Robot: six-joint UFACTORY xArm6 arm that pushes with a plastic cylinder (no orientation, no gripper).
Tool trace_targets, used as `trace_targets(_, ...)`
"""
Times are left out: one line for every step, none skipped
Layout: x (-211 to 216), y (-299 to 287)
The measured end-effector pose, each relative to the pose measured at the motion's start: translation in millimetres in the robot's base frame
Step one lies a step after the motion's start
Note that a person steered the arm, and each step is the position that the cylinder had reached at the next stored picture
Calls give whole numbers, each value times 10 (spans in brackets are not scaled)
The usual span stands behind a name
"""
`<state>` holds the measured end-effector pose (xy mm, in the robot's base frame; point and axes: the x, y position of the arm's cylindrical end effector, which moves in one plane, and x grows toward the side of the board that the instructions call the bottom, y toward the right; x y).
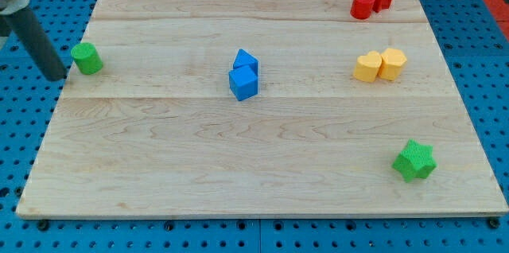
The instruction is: Move the green circle to the top center
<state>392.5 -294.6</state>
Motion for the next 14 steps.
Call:
trace_targets(-225,430)
trace_targets(-434,812)
trace_targets(-549,565)
trace_targets(-678,358)
trace_targets(-682,813)
trace_targets(-730,1342)
trace_targets(-1014,1709)
trace_targets(-1230,2079)
trace_targets(-1052,2041)
trace_targets(-817,1944)
trace_targets(-721,2125)
trace_targets(-1033,2368)
trace_targets(-1308,2618)
trace_targets(-1433,2850)
